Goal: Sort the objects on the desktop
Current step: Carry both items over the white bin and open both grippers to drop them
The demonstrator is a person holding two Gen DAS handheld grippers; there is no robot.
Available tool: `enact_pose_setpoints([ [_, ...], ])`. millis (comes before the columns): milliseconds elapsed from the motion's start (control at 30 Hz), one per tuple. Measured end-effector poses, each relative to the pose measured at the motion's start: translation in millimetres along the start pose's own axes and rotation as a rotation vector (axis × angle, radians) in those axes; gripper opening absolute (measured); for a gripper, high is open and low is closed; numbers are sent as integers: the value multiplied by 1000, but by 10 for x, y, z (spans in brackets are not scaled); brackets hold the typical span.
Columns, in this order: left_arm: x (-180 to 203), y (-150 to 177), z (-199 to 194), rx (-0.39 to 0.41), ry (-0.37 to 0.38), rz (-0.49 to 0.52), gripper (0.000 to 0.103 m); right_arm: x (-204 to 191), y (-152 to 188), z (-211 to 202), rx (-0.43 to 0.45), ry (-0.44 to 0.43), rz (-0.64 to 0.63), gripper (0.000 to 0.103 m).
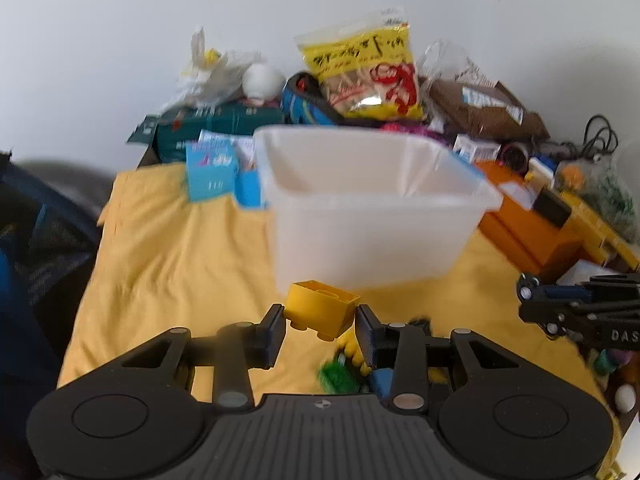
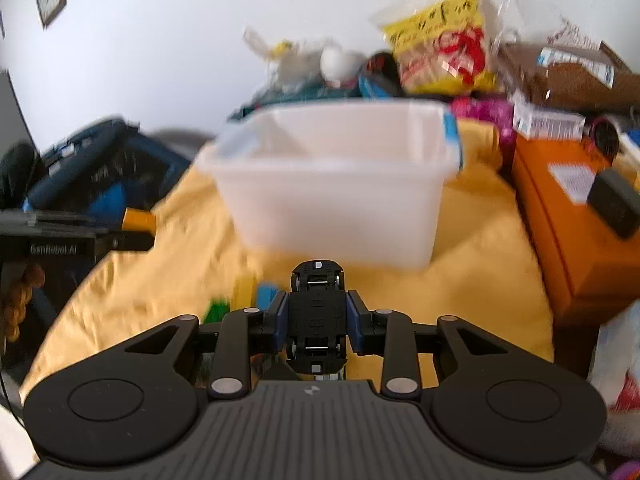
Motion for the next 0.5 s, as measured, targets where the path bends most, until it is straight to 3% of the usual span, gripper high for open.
enact_pose_setpoints([
  [300, 40, -741, -51, 4, 12, 12, 42, 101, -851, -50, 78, 7, -49, 33],
  [500, 1, -1171, 50, -6, 5, 18, 42, 204, -1243, 118, 11, -2, -30, 33],
])
Point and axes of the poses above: each gripper's, at about its wrist camera, not at the fingertips, and z roughly the way its jaws point, x to its right, y to its underside, the point moved 4 cm from there along z, roughly the way its jaws point, and after that the axes turned 9 degrees about -x, right-handed, at the moved point
